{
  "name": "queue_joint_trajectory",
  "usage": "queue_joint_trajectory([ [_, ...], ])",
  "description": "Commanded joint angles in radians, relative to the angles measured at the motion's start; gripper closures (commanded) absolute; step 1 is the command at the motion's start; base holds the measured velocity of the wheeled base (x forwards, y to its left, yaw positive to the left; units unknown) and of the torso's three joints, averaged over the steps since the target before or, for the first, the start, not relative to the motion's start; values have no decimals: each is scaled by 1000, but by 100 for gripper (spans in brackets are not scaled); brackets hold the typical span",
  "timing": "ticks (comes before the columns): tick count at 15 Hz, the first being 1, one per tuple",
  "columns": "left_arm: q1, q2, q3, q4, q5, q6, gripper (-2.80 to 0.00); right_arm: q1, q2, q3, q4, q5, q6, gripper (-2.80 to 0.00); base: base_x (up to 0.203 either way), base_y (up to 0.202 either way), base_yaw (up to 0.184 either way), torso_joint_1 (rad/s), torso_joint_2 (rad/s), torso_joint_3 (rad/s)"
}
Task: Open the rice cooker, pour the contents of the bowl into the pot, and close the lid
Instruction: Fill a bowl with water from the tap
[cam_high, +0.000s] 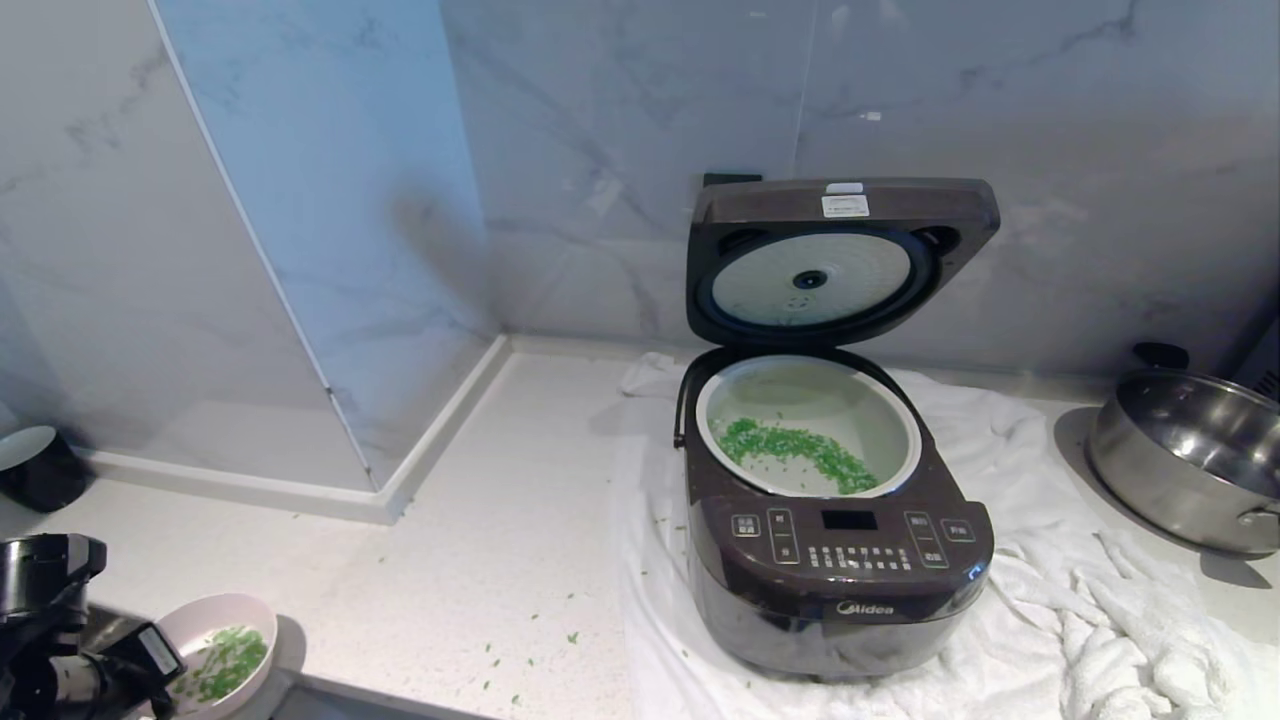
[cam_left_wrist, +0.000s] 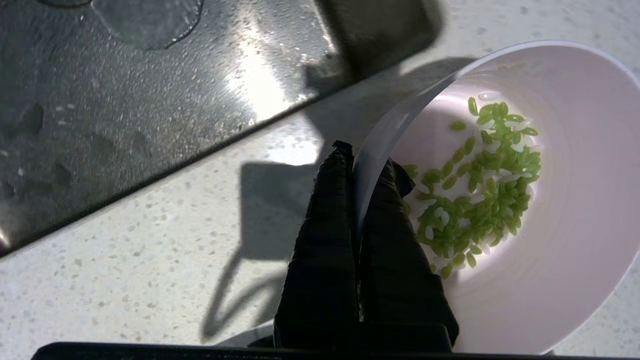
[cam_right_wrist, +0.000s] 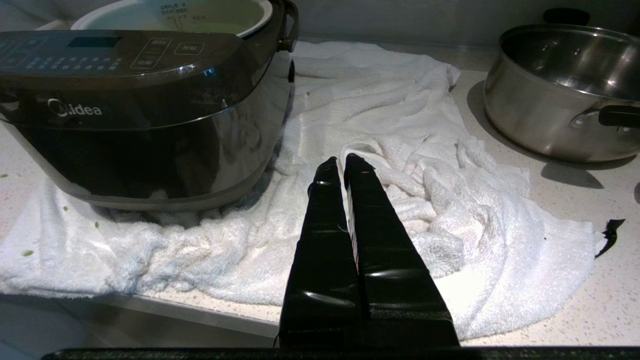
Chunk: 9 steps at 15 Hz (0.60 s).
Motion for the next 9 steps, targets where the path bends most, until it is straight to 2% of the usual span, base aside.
queue_joint_trajectory([
  [1, 78, 7, 8, -5, -34, -1, 0, 0, 0, 0, 0, 0, 0, 0, 0, 0, 0, 0, 0, 0],
  [2, 123, 9, 4, -6, -60, 2, 0, -1, 0, 0, 0, 0, 0, 0, 0, 0, 0, 0, 0, 0],
  [5, 242, 3, -19, -7, -75, 9, 0, 0, 0, 0, 0, 0, 0, 0, 0, 0, 0, 0, 0, 0],
  [9, 385, 77, -141, -6, -128, -2, 0, 0, 0, 0, 0, 0, 0, 0, 0, 0, 0, 0, 0, 0],
])
